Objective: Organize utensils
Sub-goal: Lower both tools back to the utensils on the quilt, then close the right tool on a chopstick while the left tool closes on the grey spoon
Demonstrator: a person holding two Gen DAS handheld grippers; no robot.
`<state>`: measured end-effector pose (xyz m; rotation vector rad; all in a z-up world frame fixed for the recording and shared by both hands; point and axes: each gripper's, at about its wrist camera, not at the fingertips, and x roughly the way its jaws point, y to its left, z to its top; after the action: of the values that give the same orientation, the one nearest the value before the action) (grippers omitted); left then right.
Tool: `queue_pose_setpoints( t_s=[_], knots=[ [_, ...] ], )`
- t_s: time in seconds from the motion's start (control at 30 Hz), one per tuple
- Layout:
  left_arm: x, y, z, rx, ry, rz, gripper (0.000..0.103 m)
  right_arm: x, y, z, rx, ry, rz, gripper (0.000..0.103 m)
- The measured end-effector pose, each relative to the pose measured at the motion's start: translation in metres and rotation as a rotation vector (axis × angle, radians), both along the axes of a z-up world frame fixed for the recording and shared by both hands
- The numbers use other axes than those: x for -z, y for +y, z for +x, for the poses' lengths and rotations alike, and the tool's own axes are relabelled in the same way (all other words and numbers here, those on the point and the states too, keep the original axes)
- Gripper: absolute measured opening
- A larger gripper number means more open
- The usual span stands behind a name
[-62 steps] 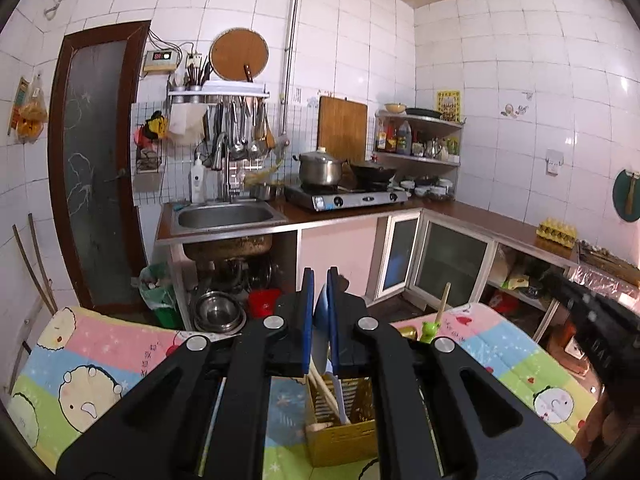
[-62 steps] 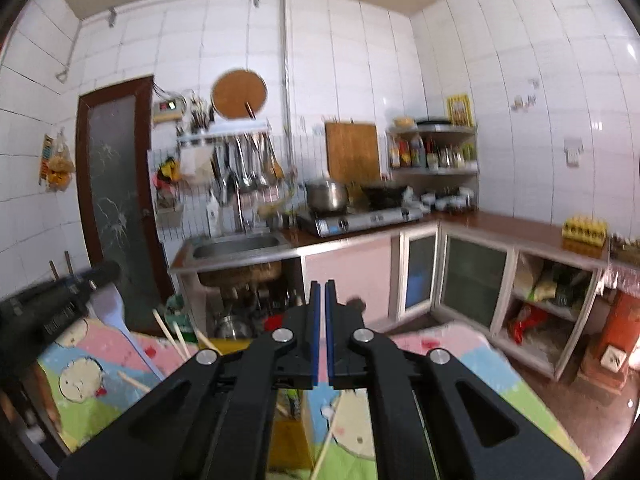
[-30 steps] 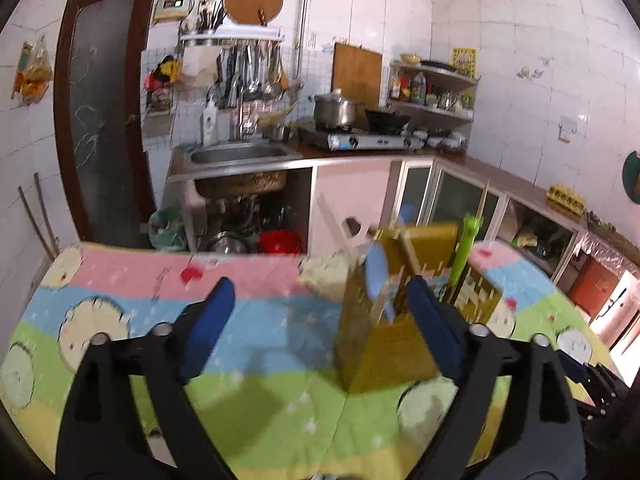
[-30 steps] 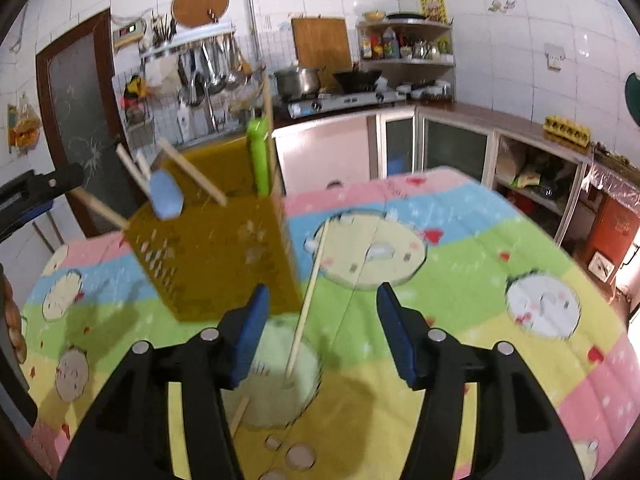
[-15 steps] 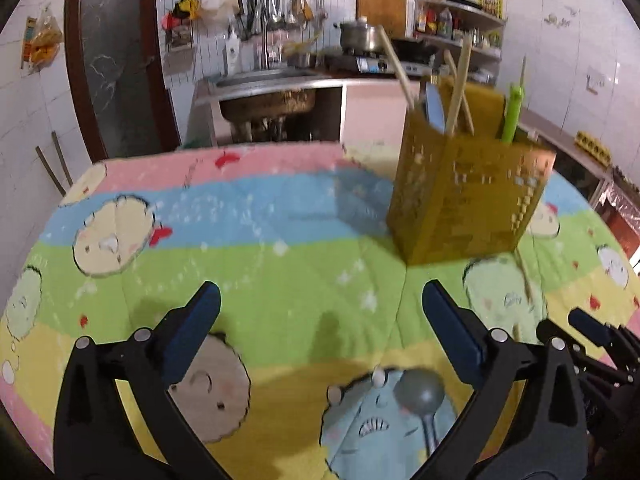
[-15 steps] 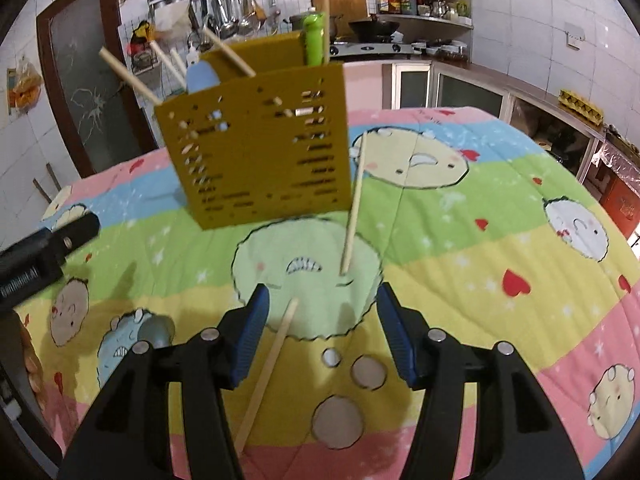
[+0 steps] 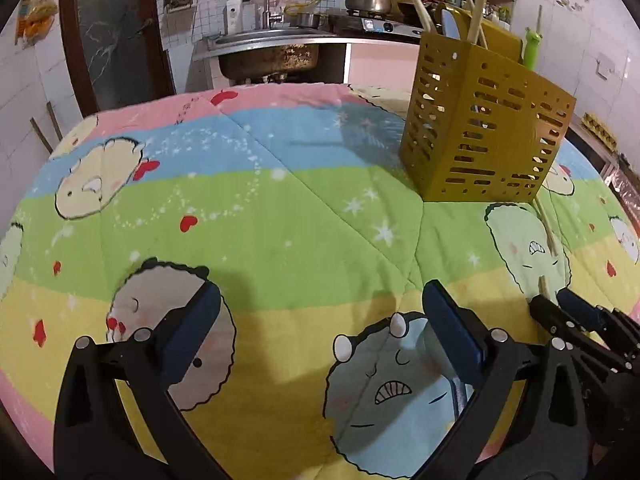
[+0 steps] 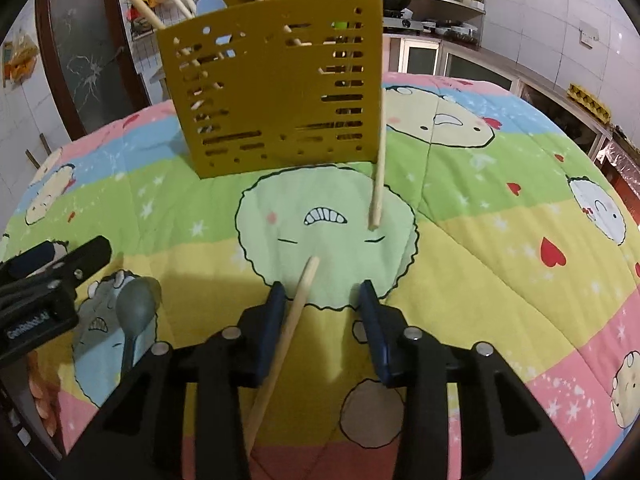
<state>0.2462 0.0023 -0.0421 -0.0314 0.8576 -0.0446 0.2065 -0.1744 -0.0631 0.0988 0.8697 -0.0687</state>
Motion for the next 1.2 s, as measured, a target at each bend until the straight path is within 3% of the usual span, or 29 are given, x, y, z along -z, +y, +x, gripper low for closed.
queue_pose_setpoints(
  t_s=[0.3, 0.57, 0.73, 1.0, 1.2],
  knots=[
    [0.014, -0.007, 0.003, 0.023, 0.075, -0.040, 0.098, -0.002, -0.011, 0.006, -0.070, 0.017, 0.040, 0.013],
    [0.016, -0.005, 0.001, -0.009, 0.087, -0.052, 0.098, -0.001, -0.017, 0.013, -0.108, 0.009, 0.041, 0.012],
    [0.010, -0.015, -0.008, 0.027, 0.065, -0.055, 0.098, 0.000, -0.014, 0.015, -0.118, 0.002, 0.034, 0.011],
    [0.013, -0.037, -0.015, 0.092, 0.094, -0.032, 0.097, -0.002, -0.025, 0.005, -0.137, 0.001, 0.029, 0.007],
    [0.019, -0.053, -0.016, 0.126, 0.104, 0.020, 0.084, 0.001, -0.041, 0.002, -0.119, 0.005, 0.092, 0.007]
  ],
)
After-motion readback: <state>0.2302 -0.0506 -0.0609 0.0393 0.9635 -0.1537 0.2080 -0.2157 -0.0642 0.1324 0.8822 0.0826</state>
